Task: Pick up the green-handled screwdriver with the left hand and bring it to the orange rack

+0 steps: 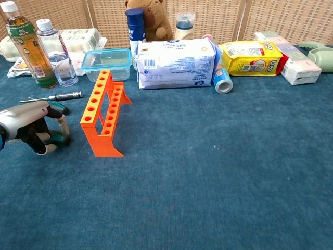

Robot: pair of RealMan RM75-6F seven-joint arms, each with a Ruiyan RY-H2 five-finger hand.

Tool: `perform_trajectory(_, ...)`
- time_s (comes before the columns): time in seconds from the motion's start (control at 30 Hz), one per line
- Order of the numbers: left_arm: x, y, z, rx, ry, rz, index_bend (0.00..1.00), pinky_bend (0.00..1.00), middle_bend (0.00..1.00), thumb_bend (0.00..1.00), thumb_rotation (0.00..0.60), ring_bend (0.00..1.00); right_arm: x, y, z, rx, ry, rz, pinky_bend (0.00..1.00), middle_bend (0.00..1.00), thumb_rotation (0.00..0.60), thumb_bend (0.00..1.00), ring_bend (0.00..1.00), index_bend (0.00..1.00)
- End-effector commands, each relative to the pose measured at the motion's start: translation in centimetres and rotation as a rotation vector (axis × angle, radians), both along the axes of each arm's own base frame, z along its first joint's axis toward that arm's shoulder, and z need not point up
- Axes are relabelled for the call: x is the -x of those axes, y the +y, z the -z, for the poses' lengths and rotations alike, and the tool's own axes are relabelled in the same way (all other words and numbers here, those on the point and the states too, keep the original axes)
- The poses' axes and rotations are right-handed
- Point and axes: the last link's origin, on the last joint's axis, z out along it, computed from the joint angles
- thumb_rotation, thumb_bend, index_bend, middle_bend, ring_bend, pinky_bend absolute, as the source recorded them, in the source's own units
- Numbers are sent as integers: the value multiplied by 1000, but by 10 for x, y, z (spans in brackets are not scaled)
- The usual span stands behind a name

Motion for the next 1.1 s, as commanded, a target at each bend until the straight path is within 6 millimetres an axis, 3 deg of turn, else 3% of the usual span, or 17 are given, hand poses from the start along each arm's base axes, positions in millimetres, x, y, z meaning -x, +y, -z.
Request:
perform_trajectory(0.03, 0, 0, 0, -1, 3, 2, 493, 950, 997, 403, 600, 955, 0, 0, 0, -2, -3, -2, 0, 0, 600, 34, 0, 59)
perform_trajectory(0.2, 0, -1, -2, -1, 10, 6, 554, 949, 998, 413, 600, 955, -1, 0, 0, -5, -5, -8, 0, 0, 600, 34, 0, 59)
perform_trajectory(0.47, 2, -7, -17, -22, -6, 18, 559, 950, 998, 416, 600, 955, -1, 0, 2, -15, -5, -10, 0, 0, 600, 34, 0, 59)
perform_trajectory(1.1, -20, -48, -112, -158, -103, 182, 559, 949, 998, 416, 600, 955, -4, -1, 11, -42, 17, -13, 0, 0, 600, 34, 0, 59)
